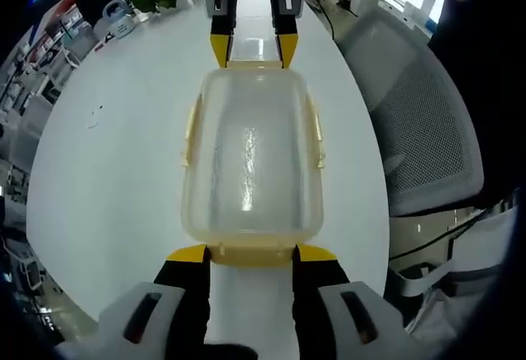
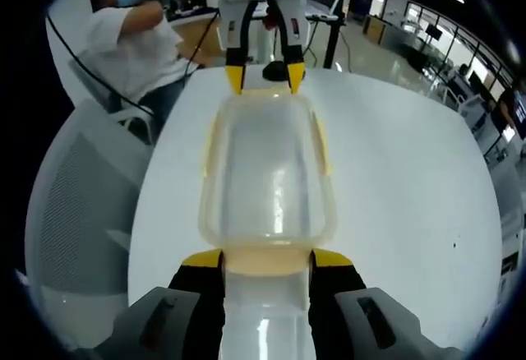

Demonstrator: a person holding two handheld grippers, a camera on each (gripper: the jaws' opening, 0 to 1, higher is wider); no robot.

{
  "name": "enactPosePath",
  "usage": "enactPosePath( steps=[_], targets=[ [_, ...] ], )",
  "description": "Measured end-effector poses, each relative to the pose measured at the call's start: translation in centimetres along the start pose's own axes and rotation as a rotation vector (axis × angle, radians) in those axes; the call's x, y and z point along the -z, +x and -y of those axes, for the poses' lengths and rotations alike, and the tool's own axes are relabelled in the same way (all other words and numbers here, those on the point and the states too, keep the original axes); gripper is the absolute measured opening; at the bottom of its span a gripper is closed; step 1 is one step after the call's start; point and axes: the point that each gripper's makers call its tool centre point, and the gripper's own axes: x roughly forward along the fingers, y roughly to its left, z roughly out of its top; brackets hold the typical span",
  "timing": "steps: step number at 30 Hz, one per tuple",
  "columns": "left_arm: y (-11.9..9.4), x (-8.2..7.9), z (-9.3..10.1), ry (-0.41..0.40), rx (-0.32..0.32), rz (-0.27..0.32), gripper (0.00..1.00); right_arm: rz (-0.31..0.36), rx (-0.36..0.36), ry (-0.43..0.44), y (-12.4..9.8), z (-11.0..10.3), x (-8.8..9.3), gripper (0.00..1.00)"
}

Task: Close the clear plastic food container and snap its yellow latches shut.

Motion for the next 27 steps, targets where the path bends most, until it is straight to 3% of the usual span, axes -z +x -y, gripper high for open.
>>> enactPosePath(
  steps=[27],
  targets=[
    [1.9,-6.6,0.2,0.023,0.007,0.020,0.38,-0.030,0.013,0.024,-3.7,-0.6,5.8,0.38]
  ],
)
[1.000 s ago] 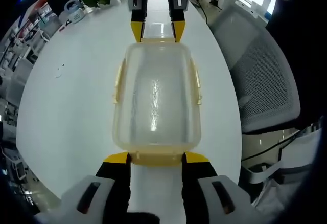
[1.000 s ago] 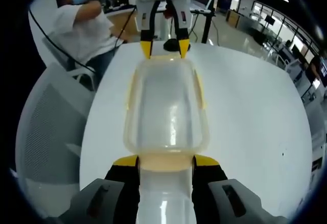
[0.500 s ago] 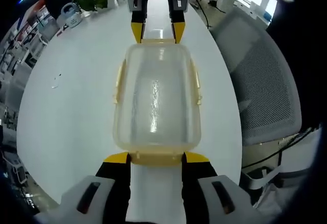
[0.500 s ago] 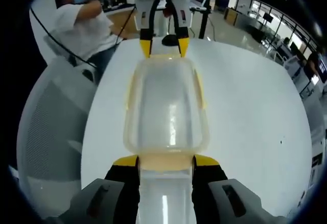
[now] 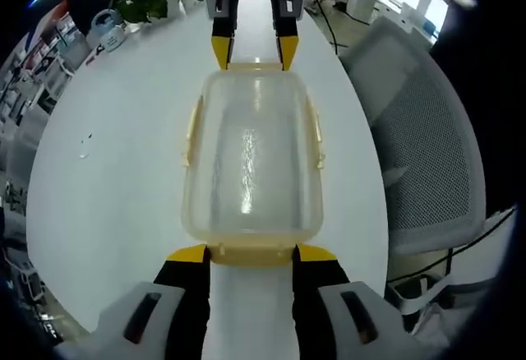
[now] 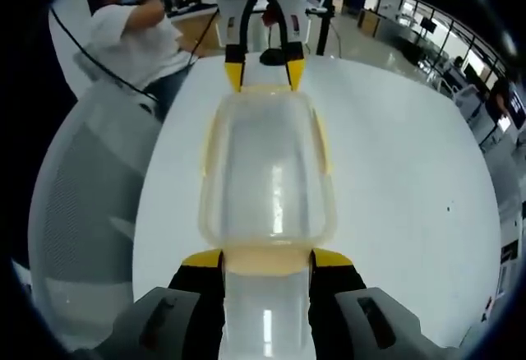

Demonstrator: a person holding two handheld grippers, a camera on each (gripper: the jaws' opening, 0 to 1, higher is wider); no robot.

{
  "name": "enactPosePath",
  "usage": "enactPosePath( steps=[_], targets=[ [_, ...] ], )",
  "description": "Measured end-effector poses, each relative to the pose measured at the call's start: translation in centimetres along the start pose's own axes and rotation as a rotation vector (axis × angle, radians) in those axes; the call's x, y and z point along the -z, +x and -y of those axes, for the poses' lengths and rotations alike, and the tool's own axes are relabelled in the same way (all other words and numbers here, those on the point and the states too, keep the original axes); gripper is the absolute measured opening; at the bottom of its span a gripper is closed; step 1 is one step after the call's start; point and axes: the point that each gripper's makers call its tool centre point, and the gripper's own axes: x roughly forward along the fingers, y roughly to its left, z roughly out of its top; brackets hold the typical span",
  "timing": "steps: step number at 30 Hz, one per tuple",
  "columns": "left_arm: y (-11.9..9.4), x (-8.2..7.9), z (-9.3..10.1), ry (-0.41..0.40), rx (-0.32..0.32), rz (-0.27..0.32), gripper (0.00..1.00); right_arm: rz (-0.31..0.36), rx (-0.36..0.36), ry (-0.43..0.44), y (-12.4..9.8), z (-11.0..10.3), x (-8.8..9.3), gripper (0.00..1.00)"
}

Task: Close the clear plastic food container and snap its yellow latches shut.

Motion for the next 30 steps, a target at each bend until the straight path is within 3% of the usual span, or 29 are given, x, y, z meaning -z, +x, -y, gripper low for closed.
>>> enactPosePath(
  steps=[30],
  targets=[
    [3.3,-7.0,0.0,0.008,0.017,0.016,0.38,-0.033,0.011,0.028,-3.1,0.0,7.2,0.38]
  ],
)
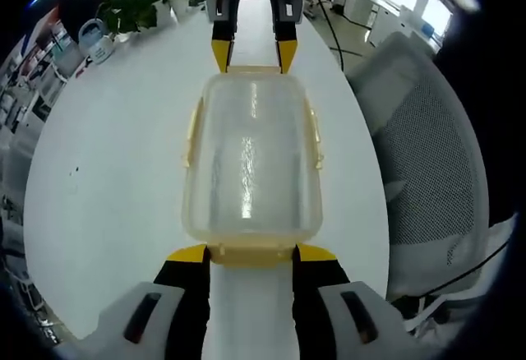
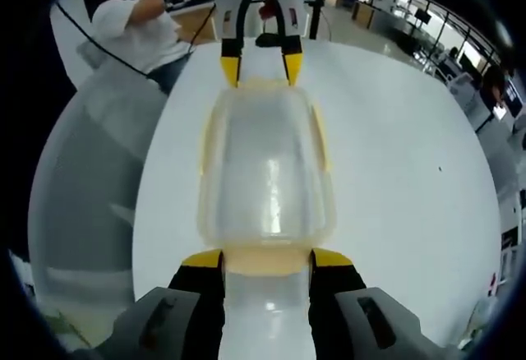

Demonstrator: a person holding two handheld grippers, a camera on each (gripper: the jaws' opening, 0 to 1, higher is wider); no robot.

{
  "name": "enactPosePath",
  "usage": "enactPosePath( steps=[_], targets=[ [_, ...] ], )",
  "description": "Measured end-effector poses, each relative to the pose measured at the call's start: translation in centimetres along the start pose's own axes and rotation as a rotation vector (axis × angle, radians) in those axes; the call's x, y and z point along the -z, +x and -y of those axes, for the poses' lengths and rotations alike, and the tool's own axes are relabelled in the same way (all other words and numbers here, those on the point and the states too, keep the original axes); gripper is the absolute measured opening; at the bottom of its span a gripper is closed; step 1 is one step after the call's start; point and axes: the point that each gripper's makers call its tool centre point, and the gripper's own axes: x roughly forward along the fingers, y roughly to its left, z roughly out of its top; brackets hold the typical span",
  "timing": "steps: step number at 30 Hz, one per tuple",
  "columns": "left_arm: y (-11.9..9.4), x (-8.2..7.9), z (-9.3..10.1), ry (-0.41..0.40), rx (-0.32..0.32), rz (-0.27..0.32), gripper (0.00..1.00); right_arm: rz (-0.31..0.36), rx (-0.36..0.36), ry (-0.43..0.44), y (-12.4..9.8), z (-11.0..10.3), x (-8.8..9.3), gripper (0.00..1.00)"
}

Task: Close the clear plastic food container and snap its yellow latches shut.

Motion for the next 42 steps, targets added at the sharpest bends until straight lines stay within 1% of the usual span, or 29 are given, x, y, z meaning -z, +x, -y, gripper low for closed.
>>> enactPosePath(
  steps=[5,11,30,42],
  targets=[
    [0.7,-1.1,0.1,0.002,0.000,0.001,0.38,-0.009,-0.003,0.000,-0.4,-0.1,1.1,0.38],
    [1.3,-2.4,0.3,-0.013,0.009,0.008,0.38,-0.017,-0.001,-0.002,-0.9,0.0,2.5,0.38],
    [3.1,-5.3,0.6,-0.026,0.019,0.016,0.38,-0.039,-0.008,0.002,-1.8,0.1,5.8,0.38],
    [3.8,-6.3,0.7,-0.042,0.026,0.017,0.38,-0.045,-0.019,0.001,-2.2,0.1,6.9,0.38]
  ],
)
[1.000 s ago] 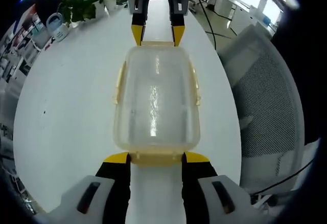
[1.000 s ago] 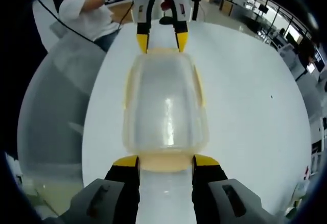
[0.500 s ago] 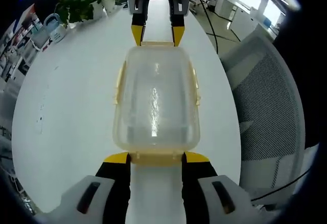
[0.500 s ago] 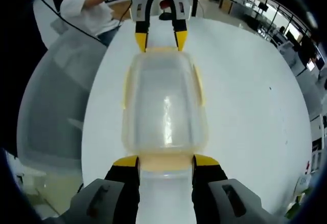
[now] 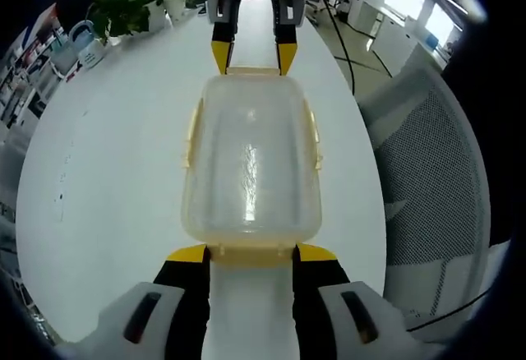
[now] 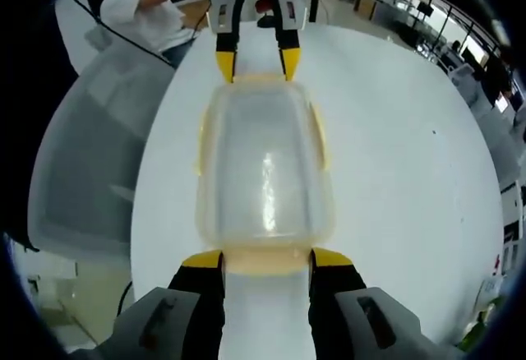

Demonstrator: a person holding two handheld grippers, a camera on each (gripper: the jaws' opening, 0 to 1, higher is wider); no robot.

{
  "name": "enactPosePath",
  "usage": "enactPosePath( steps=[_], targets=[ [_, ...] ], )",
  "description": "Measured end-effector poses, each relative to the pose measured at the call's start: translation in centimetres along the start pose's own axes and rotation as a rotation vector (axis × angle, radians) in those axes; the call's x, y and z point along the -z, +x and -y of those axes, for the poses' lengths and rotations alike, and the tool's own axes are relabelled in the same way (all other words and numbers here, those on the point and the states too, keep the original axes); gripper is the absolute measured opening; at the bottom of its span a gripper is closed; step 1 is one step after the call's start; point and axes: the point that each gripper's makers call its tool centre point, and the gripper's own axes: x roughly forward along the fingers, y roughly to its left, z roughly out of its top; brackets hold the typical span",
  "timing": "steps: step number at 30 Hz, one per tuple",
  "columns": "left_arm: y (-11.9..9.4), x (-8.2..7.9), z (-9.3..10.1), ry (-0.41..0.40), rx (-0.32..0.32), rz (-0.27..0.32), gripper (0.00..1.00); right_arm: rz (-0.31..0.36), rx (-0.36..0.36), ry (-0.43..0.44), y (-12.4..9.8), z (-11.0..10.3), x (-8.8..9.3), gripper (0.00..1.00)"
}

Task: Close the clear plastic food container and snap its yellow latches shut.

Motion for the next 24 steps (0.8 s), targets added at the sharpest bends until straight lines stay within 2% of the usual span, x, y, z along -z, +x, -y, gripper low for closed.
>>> enactPosePath(
  steps=[19,24],
  targets=[
    [0.8,-0.8,0.4,0.009,0.003,-0.007,0.38,-0.014,-0.006,-0.006,0.0,-0.3,1.2,0.38],
    [0.8,-0.9,0.1,0.021,0.000,-0.006,0.38,0.001,-0.004,0.007,0.1,-0.2,1.2,0.38]
  ],
)
